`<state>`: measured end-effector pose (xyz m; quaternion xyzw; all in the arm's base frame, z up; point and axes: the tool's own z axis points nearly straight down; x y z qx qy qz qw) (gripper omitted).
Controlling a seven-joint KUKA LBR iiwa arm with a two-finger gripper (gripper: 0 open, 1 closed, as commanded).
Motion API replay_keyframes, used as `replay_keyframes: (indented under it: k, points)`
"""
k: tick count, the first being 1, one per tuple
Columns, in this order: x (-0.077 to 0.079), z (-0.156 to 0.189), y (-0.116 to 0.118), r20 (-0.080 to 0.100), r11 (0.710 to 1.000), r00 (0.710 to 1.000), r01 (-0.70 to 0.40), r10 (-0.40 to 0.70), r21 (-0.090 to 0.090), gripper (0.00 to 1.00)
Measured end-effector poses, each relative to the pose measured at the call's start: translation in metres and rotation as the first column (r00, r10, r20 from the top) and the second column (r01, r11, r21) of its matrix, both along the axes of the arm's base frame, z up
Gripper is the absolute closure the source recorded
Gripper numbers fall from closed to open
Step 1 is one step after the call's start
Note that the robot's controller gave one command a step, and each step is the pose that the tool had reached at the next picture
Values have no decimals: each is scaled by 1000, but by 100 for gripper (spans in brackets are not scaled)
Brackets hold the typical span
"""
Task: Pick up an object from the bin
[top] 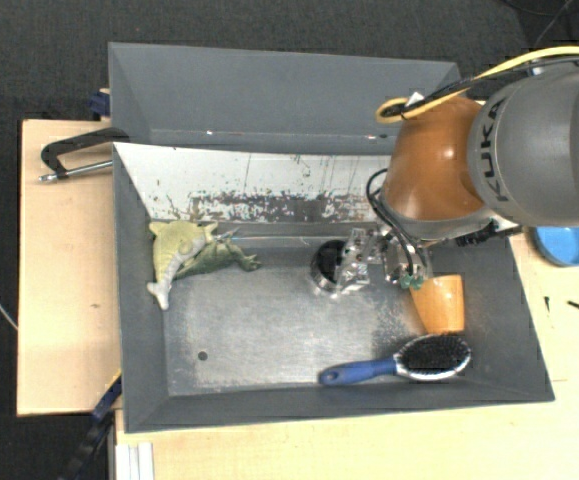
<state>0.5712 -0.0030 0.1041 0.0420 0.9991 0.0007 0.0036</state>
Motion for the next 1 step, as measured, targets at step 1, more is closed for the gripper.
replay_keyframes:
  k: [1]
  points:
    - [24, -17, -21, -1, 994, 994, -105, 105, 5, 100]
